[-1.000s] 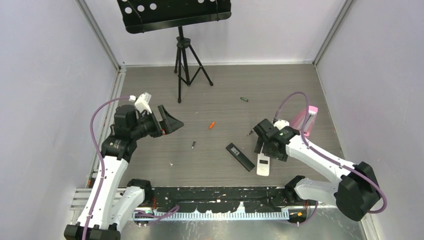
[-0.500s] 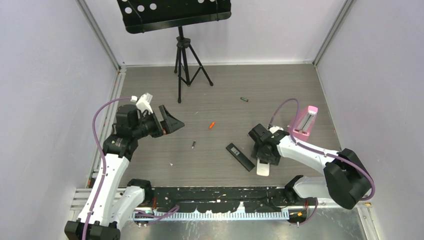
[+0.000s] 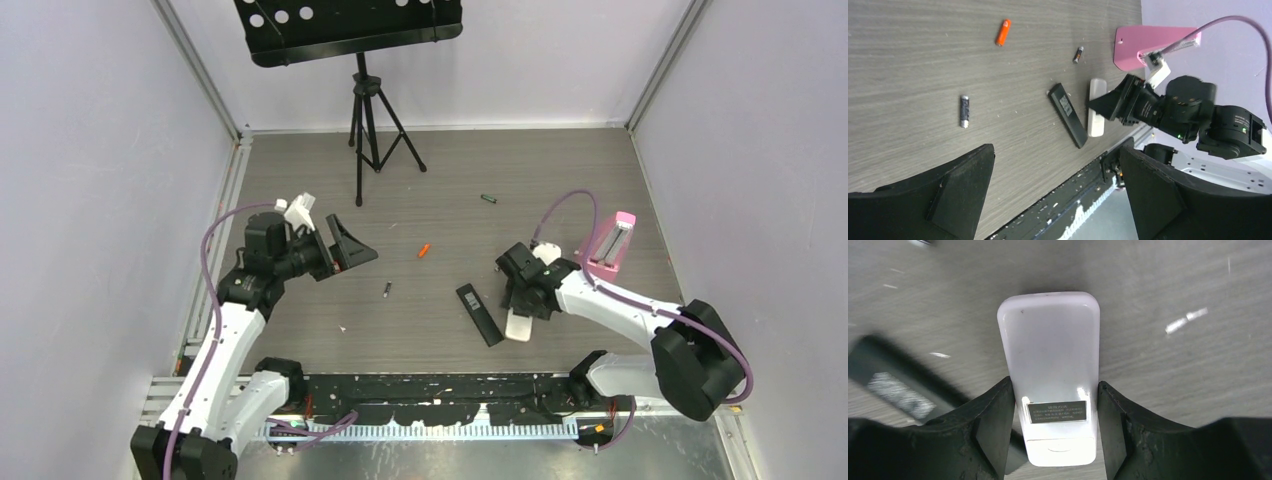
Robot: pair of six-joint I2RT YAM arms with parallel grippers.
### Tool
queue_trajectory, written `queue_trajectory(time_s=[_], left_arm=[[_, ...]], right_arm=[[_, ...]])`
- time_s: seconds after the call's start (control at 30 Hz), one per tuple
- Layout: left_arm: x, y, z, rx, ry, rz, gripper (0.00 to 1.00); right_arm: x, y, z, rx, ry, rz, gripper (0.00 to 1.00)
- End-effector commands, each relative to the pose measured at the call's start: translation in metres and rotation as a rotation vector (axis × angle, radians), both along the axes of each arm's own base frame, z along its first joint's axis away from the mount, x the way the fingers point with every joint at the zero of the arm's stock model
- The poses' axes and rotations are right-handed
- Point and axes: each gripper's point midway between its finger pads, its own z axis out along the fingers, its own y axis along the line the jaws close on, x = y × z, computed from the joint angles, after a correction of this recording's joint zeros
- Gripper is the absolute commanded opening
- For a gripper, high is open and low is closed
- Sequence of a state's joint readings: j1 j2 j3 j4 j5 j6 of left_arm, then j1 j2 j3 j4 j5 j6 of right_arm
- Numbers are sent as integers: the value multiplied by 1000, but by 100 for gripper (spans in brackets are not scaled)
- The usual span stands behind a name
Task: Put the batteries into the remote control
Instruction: Pick up the remote control from the center of the board.
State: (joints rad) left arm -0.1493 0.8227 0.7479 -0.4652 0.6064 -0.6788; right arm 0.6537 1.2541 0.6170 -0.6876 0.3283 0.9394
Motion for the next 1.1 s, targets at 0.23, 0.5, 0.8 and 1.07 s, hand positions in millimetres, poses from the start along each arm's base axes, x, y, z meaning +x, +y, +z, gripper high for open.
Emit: queue_trajectory(time_s=[0.23, 0.5, 0.8, 1.07], left_arm=[[17, -40, 1, -123, 47, -72, 95], [32, -59, -12, -124, 96, -75, 92], [33, -75, -57, -118, 248, -59, 68], [26, -78, -68, -119, 279, -66, 39]], right_arm=[[112, 132, 128, 309, -443, 498, 35], [81, 227, 130, 420, -425, 873, 32], [57, 278, 133, 459, -424, 1033, 32], [56, 286, 137, 470, -435, 1045, 32]])
